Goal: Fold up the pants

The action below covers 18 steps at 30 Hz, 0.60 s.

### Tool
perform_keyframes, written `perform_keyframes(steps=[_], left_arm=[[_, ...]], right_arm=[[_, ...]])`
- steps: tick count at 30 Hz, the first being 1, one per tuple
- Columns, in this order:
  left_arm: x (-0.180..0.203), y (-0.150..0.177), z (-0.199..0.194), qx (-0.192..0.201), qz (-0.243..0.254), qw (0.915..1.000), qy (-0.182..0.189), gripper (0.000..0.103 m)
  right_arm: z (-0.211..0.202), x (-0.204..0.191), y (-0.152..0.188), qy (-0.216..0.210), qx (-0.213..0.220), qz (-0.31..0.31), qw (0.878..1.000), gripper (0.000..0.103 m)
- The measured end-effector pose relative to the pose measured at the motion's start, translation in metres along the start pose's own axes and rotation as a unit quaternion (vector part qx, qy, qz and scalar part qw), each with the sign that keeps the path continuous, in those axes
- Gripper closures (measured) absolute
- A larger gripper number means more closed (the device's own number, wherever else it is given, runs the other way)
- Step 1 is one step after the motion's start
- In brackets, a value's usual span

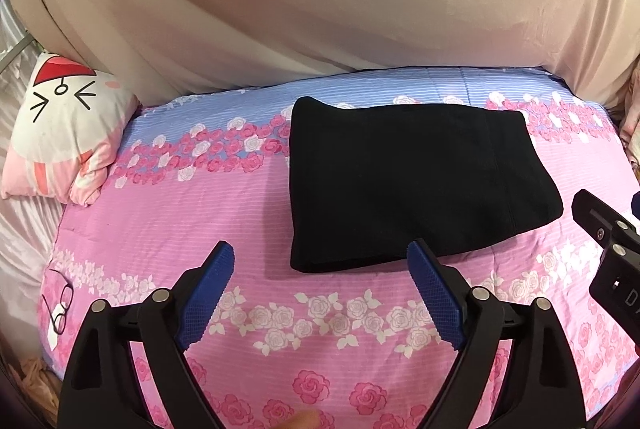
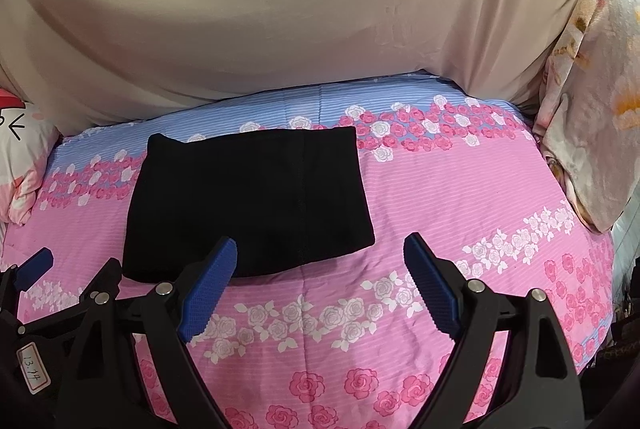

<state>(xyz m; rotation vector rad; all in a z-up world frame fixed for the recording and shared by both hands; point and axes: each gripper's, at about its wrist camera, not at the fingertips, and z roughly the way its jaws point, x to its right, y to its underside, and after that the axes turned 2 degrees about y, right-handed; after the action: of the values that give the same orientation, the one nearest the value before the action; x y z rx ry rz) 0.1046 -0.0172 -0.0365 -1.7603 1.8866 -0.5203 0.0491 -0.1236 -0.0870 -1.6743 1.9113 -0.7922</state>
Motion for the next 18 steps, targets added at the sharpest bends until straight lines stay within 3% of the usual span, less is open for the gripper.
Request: perform_keyframes(steps=[18], left_arm=[[-0.0008,-0.0010,0.0057,-0.003,-0.003,1.0000,0.006,0.017]], right_arm=[[0.0021,0.0001,-0.0006,0.003,0.001,0.002,1.000,0.019]])
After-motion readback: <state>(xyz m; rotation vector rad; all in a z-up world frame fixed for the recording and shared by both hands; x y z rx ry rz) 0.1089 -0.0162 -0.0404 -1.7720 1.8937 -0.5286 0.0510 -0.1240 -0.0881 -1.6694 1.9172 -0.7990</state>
